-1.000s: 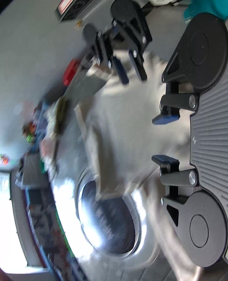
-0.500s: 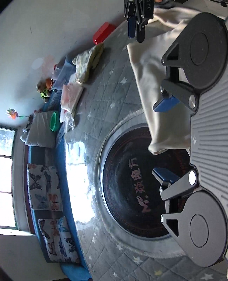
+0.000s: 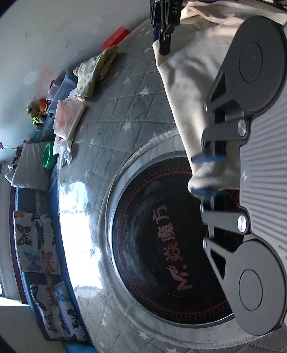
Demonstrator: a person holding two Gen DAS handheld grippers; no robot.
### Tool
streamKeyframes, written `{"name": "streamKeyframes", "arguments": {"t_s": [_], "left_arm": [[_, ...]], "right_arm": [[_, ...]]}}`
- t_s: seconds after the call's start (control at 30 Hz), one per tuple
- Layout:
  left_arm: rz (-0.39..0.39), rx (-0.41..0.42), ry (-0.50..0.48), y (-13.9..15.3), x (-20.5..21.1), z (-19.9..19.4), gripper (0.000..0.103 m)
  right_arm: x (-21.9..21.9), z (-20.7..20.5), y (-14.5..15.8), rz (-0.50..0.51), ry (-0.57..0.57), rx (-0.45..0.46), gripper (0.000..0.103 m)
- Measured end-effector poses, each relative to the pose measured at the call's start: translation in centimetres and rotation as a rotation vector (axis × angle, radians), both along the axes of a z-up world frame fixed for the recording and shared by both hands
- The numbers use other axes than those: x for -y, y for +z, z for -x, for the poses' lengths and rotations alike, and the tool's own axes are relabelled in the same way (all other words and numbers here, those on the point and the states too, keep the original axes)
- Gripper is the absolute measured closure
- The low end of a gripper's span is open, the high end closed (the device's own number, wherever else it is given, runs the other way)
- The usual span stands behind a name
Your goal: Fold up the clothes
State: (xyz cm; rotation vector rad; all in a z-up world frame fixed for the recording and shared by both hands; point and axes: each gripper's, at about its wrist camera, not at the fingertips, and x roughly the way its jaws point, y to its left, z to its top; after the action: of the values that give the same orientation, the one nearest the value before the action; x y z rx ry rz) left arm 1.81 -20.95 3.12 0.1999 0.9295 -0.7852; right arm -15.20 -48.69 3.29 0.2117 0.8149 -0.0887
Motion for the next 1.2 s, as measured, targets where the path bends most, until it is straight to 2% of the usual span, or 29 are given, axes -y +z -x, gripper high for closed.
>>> {"name": "streamKeyframes", "arguments": {"t_s": [0.03, 0.1, 0.27, 0.33, 0.47, 0.57, 0.67, 0.73, 0.8, 0.9, 0.97, 1.03, 1.2], "left_arm": [[0.011, -0.005, -0.004, 0.1, -0.1, 0.0, 0.092], [0.038, -0.001, -0.009, 0.6, -0.4, 0.2, 0.094], [0.154, 0.023, -0.054, 2.6, -2.6, 2.0, 0.094], [0.210, 0.025, -0.092, 3.5, -3.8, 3.1, 0.094], [0.256, 0.055, -0.187, 4.4, -6.3, 6.3, 0.094], [0.234, 0.088, -0.293, 3.9, -8.0, 9.2, 0.094], [0.157, 0.079, -0.395, 2.3, -9.1, 11.4, 0.093], [0.128, 0.074, -0.430, 1.6, -9.7, 12.3, 0.092], [0.135, 0.074, -0.428, 1.8, -10.4, 12.6, 0.088], [0.193, 0.080, -0.381, 2.8, -11.5, 12.1, 0.080], [0.219, 0.094, -0.336, 3.6, -11.7, 11.6, 0.070], [0.227, 0.098, -0.274, 4.0, -11.5, 10.7, 0.062], [0.191, 0.059, -0.189, 3.1, -9.1, 8.7, 0.055]], "right_arm": [[0.0, 0.0, 0.0, -0.001, -0.006, 0.001, 0.086], [0.0, 0.4, 0.2, -0.013, -0.011, 0.019, 0.089], [-0.6, 2.6, 1.7, -0.038, 0.030, 0.101, 0.090], [-1.0, 4.0, 3.0, -0.035, 0.081, 0.140, 0.090], [-3.1, 7.5, 4.3, 0.001, 0.231, 0.193, 0.090], [-4.8, 10.1, 4.4, 0.051, 0.346, 0.188, 0.090], [-5.9, 11.5, 3.6, 0.051, 0.424, 0.100, 0.089], [-6.0, 12.3, 3.1, 0.035, 0.450, 0.058, 0.086], [-5.9, 12.8, 3.3, 0.011, 0.451, 0.047, 0.080], [-5.7, 13.3, 4.1, -0.013, 0.423, 0.061, 0.076], [-5.2, 13.6, 4.4, -0.040, 0.396, 0.079, 0.072], [-4.8, 13.1, 4.4, -0.052, 0.340, 0.085, 0.070], [-4.5, 12.1, 3.4, -0.116, 0.282, 0.060, 0.069]]}}
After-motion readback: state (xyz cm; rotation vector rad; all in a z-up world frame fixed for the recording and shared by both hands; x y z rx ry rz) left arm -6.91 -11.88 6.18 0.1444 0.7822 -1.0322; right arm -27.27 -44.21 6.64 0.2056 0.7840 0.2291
